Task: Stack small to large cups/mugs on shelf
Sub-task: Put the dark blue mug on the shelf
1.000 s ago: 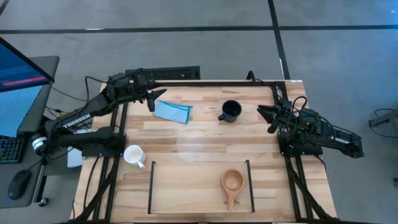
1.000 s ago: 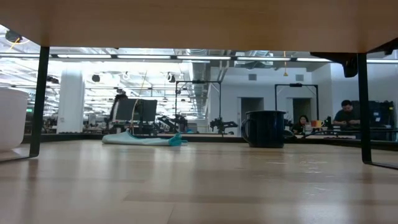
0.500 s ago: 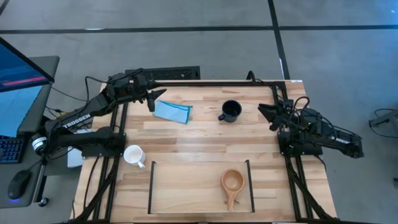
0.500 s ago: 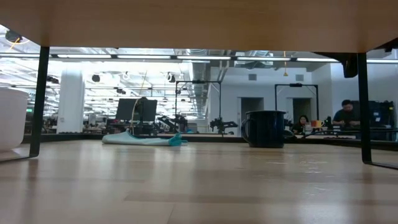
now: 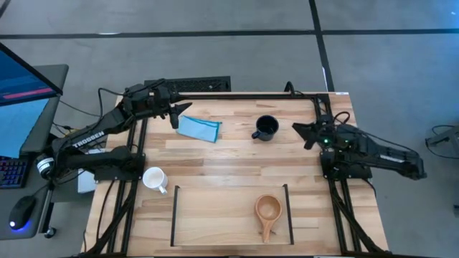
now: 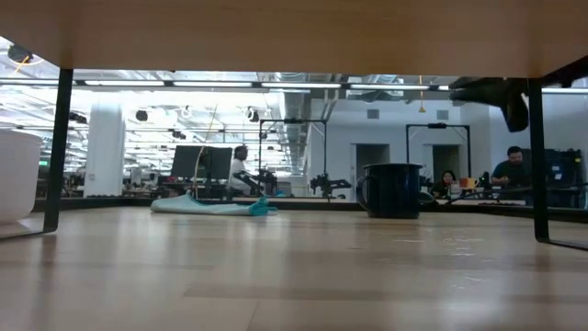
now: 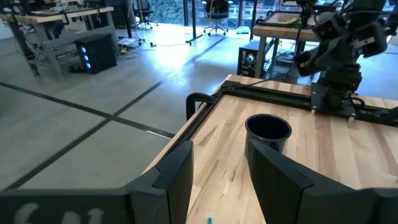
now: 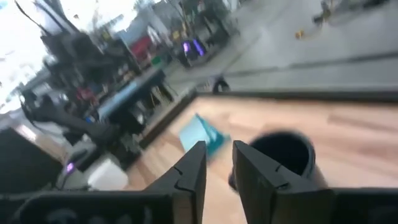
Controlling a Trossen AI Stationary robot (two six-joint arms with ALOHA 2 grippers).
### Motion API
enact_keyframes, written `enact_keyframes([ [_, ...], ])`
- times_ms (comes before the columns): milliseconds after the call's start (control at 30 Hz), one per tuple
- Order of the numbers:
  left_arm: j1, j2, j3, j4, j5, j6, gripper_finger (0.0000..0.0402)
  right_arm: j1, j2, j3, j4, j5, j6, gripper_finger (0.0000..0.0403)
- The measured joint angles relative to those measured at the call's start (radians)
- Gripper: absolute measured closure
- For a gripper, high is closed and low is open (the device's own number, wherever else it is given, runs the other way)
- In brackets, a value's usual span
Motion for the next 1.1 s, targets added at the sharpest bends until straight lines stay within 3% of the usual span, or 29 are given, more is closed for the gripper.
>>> enact_keyframes([
  [200,0.000,0.000,0.000,0.000,0.000,-0.001,0.0260,0.000,0.129,0.034,-0.008,-0.015,0.008,0.0305],
  [400,0.000,0.000,0.000,0.000,0.000,-0.002,0.0259,0.000,0.239,0.180,-0.130,-0.008,-0.015,0.0301],
  [600,0.000,0.000,0.000,0.000,0.000,-0.005,0.0259,-0.022,0.334,0.306,-0.228,0.002,-0.051,0.0254],
  [833,0.000,0.000,0.000,0.000,0.000,-0.006,0.0259,-0.082,0.410,0.341,-0.246,-0.006,-0.048,0.0191],
  [1100,0.000,0.000,0.000,-0.001,0.000,-0.018,0.0259,-0.133,0.556,0.341,-0.285,-0.114,-0.008,0.0181],
])
